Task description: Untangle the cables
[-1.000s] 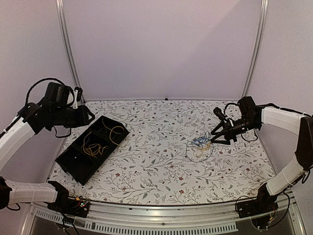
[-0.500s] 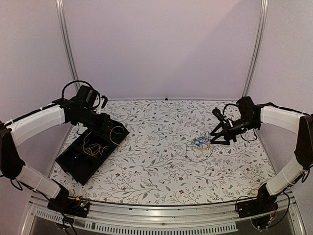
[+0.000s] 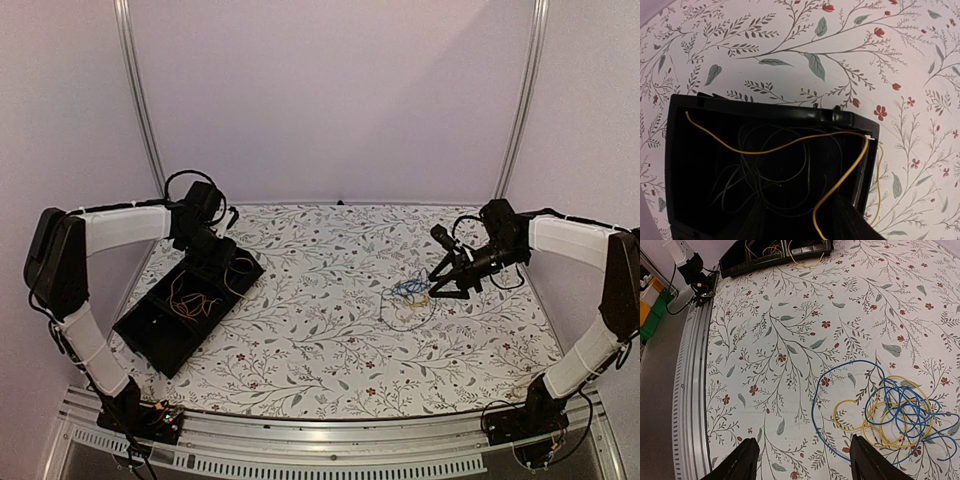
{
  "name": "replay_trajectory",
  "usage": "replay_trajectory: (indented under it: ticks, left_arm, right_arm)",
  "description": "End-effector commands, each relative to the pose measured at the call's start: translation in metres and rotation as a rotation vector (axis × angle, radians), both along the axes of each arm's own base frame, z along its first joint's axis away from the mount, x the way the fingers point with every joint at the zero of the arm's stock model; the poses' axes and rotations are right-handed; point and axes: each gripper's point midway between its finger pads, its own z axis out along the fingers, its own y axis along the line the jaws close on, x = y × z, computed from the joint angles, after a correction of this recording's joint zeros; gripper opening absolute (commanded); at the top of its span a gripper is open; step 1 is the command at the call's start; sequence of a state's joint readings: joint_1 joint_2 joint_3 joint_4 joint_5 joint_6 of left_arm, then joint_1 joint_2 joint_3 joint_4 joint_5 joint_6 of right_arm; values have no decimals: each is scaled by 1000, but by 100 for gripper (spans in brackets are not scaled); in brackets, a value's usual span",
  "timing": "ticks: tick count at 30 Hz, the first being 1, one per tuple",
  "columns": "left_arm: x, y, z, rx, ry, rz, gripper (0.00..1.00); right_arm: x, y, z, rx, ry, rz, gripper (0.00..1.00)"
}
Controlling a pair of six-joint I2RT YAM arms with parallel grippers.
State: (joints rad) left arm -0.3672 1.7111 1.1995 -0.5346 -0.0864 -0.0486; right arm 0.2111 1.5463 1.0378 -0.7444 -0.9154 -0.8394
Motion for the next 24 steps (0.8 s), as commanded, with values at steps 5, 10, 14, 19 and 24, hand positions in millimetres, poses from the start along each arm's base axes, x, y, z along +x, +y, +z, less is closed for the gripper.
replay_trajectory:
  ticks: [5,10,14,19,24]
  left_arm:
    - [32,-17,0,-103,-38,-55,33]
    - [32,-27,-4,-144,-11,-83,14]
    - [29,-28,6,-161,-35,-95,0]
    - [24,-21,46,-165,-136,-84,0]
    - [10,-7,121,-188,-331,-54,0]
  right_arm:
    - [0,4,1,-12,-4,29,66]
    - [-1,4,1,-15,-3,31,66]
    - [-1,4,0,-17,0,32,66]
    - [-1,4,-2,-20,7,33,66]
    - [-1,4,-5,-27,13,32,66]
